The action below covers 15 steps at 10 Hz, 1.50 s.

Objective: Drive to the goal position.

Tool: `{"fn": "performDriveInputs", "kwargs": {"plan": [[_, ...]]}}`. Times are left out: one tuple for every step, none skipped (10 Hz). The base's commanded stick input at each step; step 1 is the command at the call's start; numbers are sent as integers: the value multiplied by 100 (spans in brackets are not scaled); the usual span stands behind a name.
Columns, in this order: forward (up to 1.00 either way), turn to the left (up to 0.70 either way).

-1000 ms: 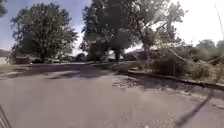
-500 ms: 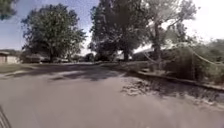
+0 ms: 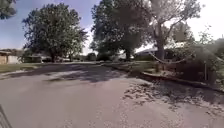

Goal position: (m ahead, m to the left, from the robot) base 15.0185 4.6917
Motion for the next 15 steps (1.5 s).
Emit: {"fn": "performDriveInputs", "kwargs": {"plan": [[70,3],[70,3],[70,3],[70,3],[70,3],[70,3],[70,3],[70,3],[70,3],[70,12],[70,26],[70,25],[70,3],[70,3],[70,3]]}}
